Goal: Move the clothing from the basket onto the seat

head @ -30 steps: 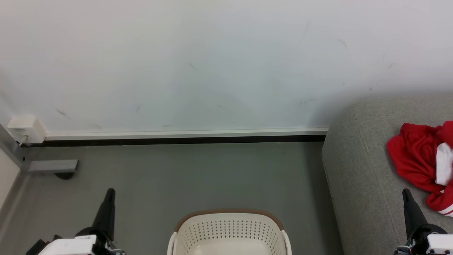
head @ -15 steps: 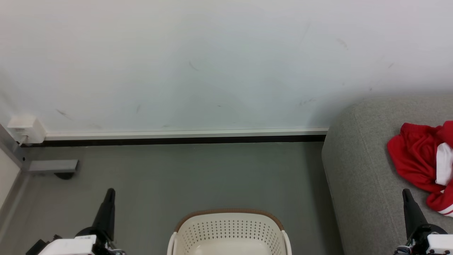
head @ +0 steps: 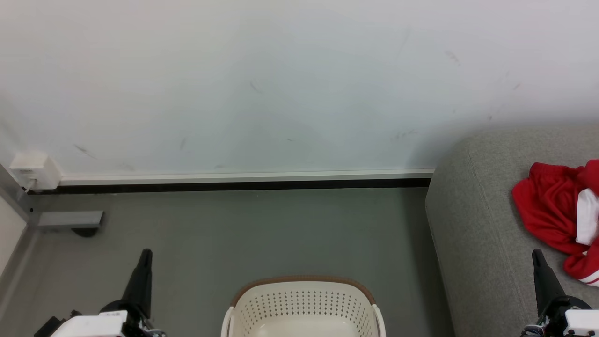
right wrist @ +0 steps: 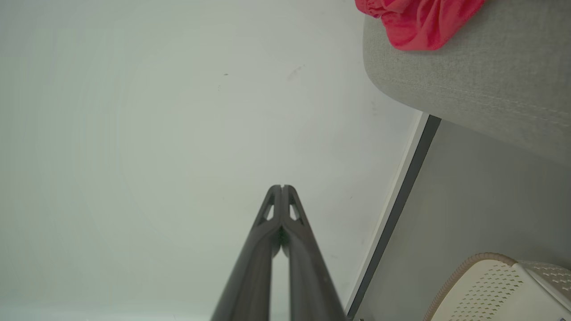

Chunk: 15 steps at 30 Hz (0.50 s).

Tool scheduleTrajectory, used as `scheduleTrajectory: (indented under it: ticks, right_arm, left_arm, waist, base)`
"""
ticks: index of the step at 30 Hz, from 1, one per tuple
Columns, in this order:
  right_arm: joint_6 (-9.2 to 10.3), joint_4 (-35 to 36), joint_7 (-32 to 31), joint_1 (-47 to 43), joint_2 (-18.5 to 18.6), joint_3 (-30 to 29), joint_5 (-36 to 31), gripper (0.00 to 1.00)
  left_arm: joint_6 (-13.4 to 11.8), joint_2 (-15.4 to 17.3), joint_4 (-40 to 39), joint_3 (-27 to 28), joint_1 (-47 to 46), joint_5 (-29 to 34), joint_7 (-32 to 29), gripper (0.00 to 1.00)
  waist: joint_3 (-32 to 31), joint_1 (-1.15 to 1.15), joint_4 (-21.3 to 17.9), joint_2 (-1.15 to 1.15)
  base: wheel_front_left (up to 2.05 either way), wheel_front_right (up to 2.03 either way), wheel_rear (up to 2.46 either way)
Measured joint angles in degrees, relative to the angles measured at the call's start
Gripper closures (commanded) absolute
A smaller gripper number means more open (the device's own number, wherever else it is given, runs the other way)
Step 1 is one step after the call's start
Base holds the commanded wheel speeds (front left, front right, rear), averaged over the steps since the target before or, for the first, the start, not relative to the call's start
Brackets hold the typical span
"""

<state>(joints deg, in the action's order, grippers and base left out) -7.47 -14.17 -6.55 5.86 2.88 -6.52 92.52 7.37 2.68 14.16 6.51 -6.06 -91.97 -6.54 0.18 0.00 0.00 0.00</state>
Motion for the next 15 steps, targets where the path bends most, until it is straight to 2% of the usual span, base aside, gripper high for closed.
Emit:
scheduleTrajectory:
  ticks: [15]
  right_arm:
    - [0.00,0.0,0.0,0.0,0.0,0.0,0.0,1.00]
  left_arm:
    - [0.0,0.0,0.0,0.0,0.0,0.0,0.0,1.00]
  waist:
    - [0.0,0.00,0.0,0.00]
  base:
    - [0.00,0.00,0.00]
